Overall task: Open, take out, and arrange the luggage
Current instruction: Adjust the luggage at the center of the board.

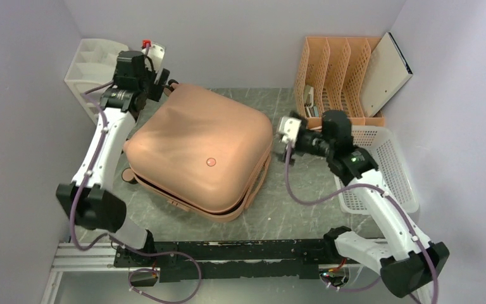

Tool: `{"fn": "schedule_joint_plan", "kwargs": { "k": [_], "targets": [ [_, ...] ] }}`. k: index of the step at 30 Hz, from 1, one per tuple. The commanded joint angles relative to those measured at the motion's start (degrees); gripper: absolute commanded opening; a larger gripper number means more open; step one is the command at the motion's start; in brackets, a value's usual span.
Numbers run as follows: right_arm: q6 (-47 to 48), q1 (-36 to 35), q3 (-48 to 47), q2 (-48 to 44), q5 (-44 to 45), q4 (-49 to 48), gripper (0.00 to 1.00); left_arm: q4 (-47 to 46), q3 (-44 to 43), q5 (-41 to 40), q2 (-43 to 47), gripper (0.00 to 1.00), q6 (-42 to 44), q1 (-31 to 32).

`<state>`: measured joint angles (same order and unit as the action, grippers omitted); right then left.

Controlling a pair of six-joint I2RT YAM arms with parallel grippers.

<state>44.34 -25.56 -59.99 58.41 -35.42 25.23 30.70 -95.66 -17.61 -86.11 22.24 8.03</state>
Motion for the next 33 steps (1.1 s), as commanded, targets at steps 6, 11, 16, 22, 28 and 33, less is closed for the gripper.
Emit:
{"fn": "schedule_joint_plan", "kwargs": {
  "k": [6, 11, 16, 22, 28, 33],
  "targets": [
    [20.2, 25.0, -15.2, 19.3, -11.0, 11.2, 0.92, 4.6, -8.1, 3.2, -13.0, 0.97, -2.7, 0.0],
    [40.5, 27.6, -21.5, 34.1, -18.4, 21.3, 0.92, 3.3, -9.2, -0.1, -17.1, 0.97, -2.2, 0.0],
    [47.5, 26.5, -25.6, 43.6, -24.9, 22.7, 0.90, 3.2, -11.3, -1.2, -21.2, 0.97, -2.6, 0.0],
    [45.6, 22.8, -28.3, 50.3, -25.1, 17.0, 0.87, 4.2, -12.9, 0.7, -24.9, 0.97, -2.9, 0.1],
    [43.2, 20.2, -29.3, 54.8, -26.4, 12.2, 0.83, 3.2, -10.5, 2.2, -25.2, 0.97, -2.1, 0.3],
    [45.3, 18.4, -32.1, 58.8, -26.6, 14.2, 0.77, 2.6, -8.7, 3.0, -25.1, 0.97, -2.1, 0.6]
  ]
}}
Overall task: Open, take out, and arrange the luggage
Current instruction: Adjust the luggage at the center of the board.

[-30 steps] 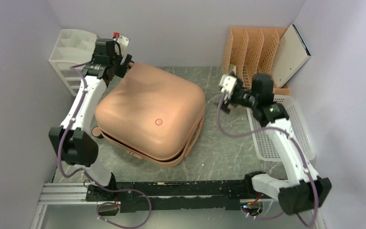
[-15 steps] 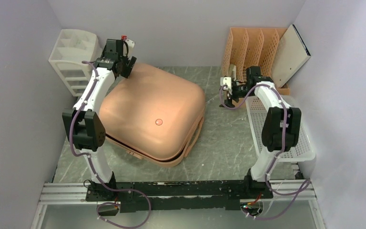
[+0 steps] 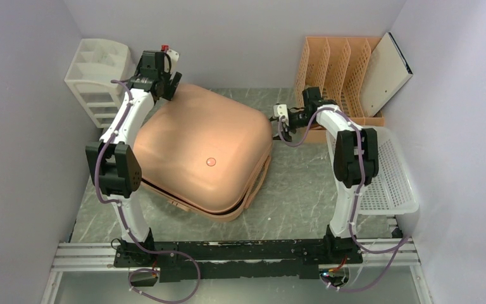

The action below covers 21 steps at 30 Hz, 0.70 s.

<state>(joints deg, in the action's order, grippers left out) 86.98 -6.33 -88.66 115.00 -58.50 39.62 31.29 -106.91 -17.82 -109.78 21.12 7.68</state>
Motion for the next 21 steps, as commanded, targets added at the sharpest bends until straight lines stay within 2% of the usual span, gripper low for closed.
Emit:
{"fn": "schedule_joint_plan", "kwargs": {
  "k": [1, 3, 5, 6, 12, 16, 17, 19, 21],
  "targets": [
    [2.9, -1.0, -3.8, 2.8, -3.7, -0.2, 0.76, 1.9, 2.8, 3.3, -1.4, 0.97, -0.8, 1.0],
    [3.4, -1.1, -4.5, 3.8, -4.7, 0.1, 0.69, 1.8, 3.3, 3.5, -1.5, 0.95, -0.6, 1.0],
    [3.7, -1.1, -4.9, 4.3, -5.8, 0.4, 0.54, 1.8, 3.9, 3.7, -1.6, 0.94, -0.5, 1.2],
    [5.4, -1.1, -5.3, 4.6, -6.2, 1.9, 0.51, 1.8, 4.2, 3.6, -1.6, 0.93, -0.5, 1.3],
    [17.2, -1.0, -6.7, 5.4, -8.4, 14.1, 0.56, 0.9, 5.3, 3.2, -0.8, 0.93, -0.3, 1.6],
    [23.3, -0.9, -6.3, 4.6, -7.8, 19.3, 0.54, 0.5, 6.0, 2.8, -0.5, 0.93, 0.1, 1.8],
    [22.8, -0.9, -5.1, 4.0, -7.7, 18.6, 0.50, 0.4, 6.1, 2.6, -0.5, 0.93, 0.4, 1.9],
    [19.8, -0.9, -2.6, 2.4, -7.8, 14.5, 0.31, 0.3, 6.5, 2.2, -1.0, 0.93, 0.8, 2.0],
    [16.0, -0.9, -0.3, 1.0, -8.1, 9.4, 0.26, -0.3, 7.0, 1.6, -1.3, 0.93, 1.1, 2.2]
  ]
}}
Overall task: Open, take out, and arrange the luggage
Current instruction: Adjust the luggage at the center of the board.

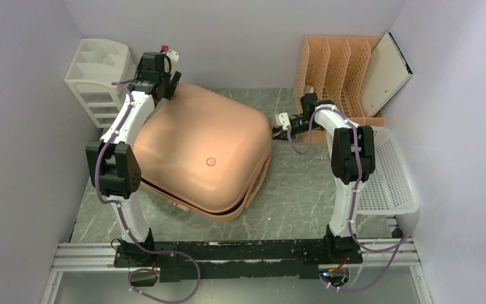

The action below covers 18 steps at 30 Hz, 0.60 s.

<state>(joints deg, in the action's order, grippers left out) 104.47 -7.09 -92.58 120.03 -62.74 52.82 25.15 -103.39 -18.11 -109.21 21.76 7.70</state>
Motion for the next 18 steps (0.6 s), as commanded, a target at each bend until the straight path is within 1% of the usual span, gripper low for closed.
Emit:
{"fn": "schedule_joint_plan", "kwargs": {
  "k": [1, 4, 5, 8, 9, 10, 12, 13, 15, 16, 18],
  "targets": [
    [-4.9, -0.3, 4.6, -4.7, -3.8, -7.1, 0.26, 5.6, 3.6, 1.5, -2.1, 0.93, 0.7, 2.3],
    [-17.1, -0.4, 6.6, -5.9, -3.2, -19.1, 0.20, 5.3, 3.6, 1.5, -2.4, 0.93, 0.4, 2.6],
    [-19.2, -0.4, 6.8, -6.0, -3.3, -21.3, 0.17, 5.2, 3.8, 1.6, -2.4, 0.93, 0.2, 2.6],
    [-20.2, -0.4, 6.7, -5.8, -3.1, -22.7, 0.13, 4.8, 4.4, 1.6, -2.3, 0.93, 0.3, 3.1],
    [-20.0, -0.3, 6.4, -5.6, -3.2, -22.5, 0.13, 4.8, 4.5, 1.4, -2.3, 0.93, 0.4, 3.3],
    [-19.6, -0.3, 6.2, -5.4, -3.1, -21.9, 0.16, 4.7, 4.6, 1.1, -2.3, 0.93, 0.5, 3.4],
    [-16.8, -0.4, 5.5, -5.1, -3.1, -19.3, 0.32, 4.6, 4.6, 1.0, -2.3, 0.93, 0.8, 3.4],
    [-15.1, -0.3, 5.1, -4.7, -2.8, -17.7, 0.36, 4.6, 4.6, 0.8, -2.3, 0.93, 0.8, 3.4],
    [-13.6, -0.4, 4.2, -4.2, -2.5, -15.2, 0.38, 4.6, 4.4, 0.7, -2.4, 0.93, 1.1, 3.5],
    [-12.3, -0.3, 3.6, -3.7, -2.6, -13.6, 0.36, 4.8, 4.2, 0.6, -2.5, 0.93, 1.1, 3.5],
    [-9.9, -0.3, 2.6, -3.0, -3.3, -10.8, 0.22, 5.0, 3.9, 0.6, -2.8, 0.93, 1.2, 3.5]
  ]
}}
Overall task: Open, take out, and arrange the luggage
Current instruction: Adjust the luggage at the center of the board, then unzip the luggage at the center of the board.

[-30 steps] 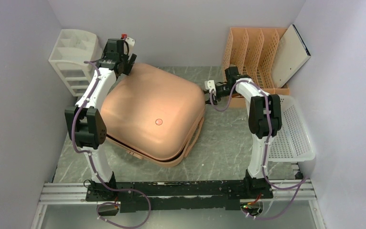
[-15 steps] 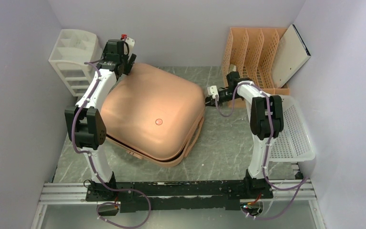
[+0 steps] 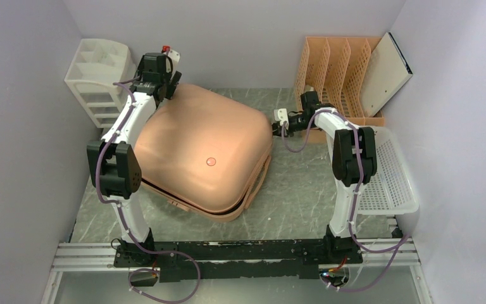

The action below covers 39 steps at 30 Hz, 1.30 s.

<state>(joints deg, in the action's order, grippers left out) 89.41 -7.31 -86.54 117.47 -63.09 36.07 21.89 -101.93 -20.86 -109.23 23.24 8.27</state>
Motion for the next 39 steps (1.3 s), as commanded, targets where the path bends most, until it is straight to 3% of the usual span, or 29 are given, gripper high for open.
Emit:
{"fn": "schedule_joint_plan", "kwargs": {
  "k": [1, 3, 6, 11, 13, 25, 32, 34, 35, 37, 39],
  "targets": [
    [6.3, -0.1, -3.8, -0.3, -3.4, 7.0, 0.14, 8.3, 2.4, 3.3, -2.8, 0.93, -0.3, 2.9],
    [6.7, -0.1, -3.7, -0.4, -4.4, 7.4, 0.00, 8.3, 2.3, 3.3, -3.0, 0.93, -0.3, 3.0],
    [3.3, -0.2, -2.4, -1.0, -4.5, 3.7, 0.00, 8.1, 2.8, 3.6, -3.0, 0.93, -0.3, 3.2],
    [-17.1, -1.7, 4.6, -3.3, 0.8, -22.3, 0.00, 7.7, 4.3, 4.9, -2.8, 0.93, 0.4, 4.0],
    [-22.5, -2.5, 6.0, -2.8, 2.4, -28.6, 0.00, 7.7, 4.6, 5.3, -2.9, 0.92, 0.5, 4.4],
    [-25.6, -6.7, -3.1, 4.1, 2.1, -27.3, 0.00, 7.9, 6.3, 8.1, -2.6, 0.91, 1.0, 6.1],
    [-40.4, -7.9, -1.6, 3.3, 8.6, -38.6, 0.00, 8.2, 6.7, 9.4, -1.5, 0.91, 0.8, 6.4],
    [-41.7, -6.8, -0.4, 1.3, 11.0, -39.3, 0.09, 8.6, 6.5, 9.7, -0.7, 0.91, 0.7, 6.4],
    [-42.3, -5.9, -0.2, 0.1, 11.7, -39.3, 0.18, 8.7, 6.4, 9.9, -0.2, 0.92, 0.7, 6.4],
    [-43.4, -3.7, -0.6, -2.3, 13.6, -37.7, 0.46, 9.3, 5.4, 10.1, 0.8, 0.92, 0.7, 6.4],
    [-43.6, -2.1, -1.3, -5.4, 15.0, -33.4, 0.62, 10.3, 4.0, 10.5, 2.1, 0.93, 0.7, 6.4]
  ]
}}
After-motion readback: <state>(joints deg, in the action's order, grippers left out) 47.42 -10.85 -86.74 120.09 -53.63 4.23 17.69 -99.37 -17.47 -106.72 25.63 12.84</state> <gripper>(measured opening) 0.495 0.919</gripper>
